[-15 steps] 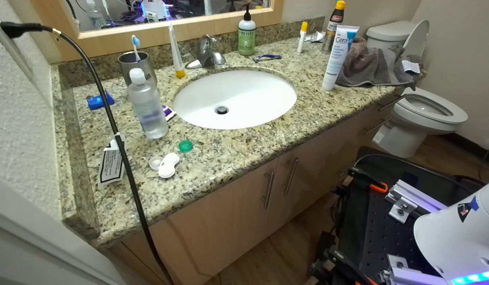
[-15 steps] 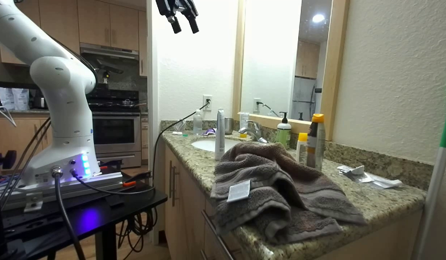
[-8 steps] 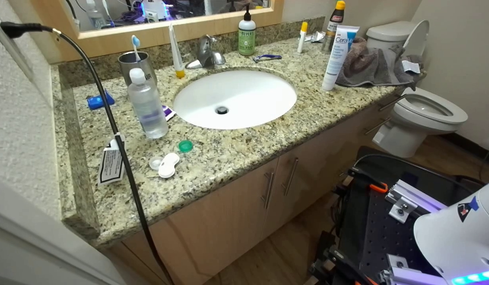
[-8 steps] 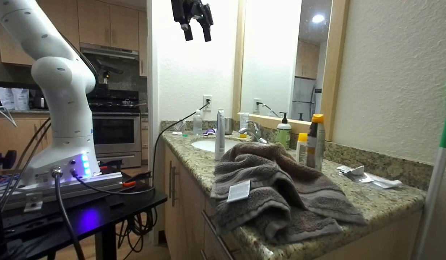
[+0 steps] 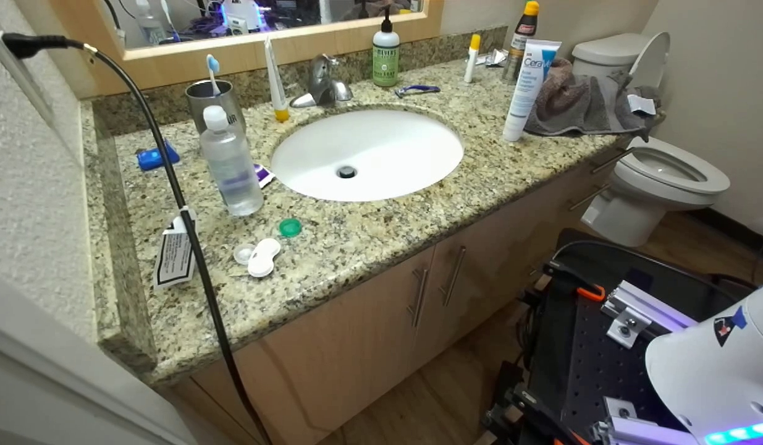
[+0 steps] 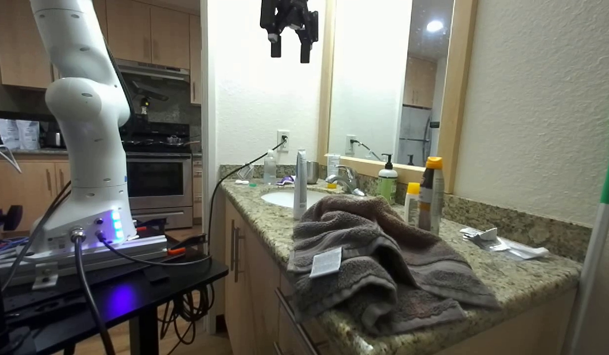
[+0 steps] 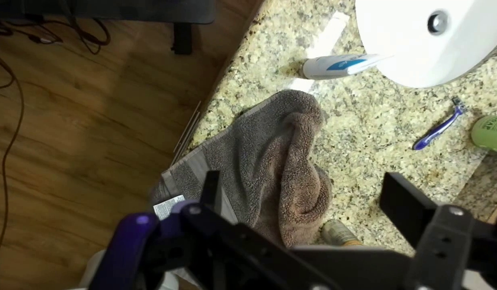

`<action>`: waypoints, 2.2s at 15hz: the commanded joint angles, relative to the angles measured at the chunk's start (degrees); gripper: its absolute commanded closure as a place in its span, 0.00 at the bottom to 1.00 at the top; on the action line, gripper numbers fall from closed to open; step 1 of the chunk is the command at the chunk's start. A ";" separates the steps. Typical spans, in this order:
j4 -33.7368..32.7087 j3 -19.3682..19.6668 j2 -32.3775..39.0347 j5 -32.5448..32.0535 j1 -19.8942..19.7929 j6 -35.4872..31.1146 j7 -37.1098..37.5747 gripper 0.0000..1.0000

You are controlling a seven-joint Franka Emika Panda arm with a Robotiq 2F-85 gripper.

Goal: Pick up the white bottle with yellow lid from the right and put it near the sink

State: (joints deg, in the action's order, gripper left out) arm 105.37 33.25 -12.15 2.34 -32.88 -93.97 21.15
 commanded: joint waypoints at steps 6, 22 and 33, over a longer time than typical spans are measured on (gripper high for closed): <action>-2.46 0.05 9.21 1.88 0.56 -1.90 5.00 0.00; -17.71 -1.77 33.31 8.14 1.49 -20.21 25.41 0.00; -43.81 -8.70 53.84 16.77 -6.17 -16.58 34.76 0.00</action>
State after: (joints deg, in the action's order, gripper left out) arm 72.45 27.19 35.31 14.81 -34.83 -115.93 57.59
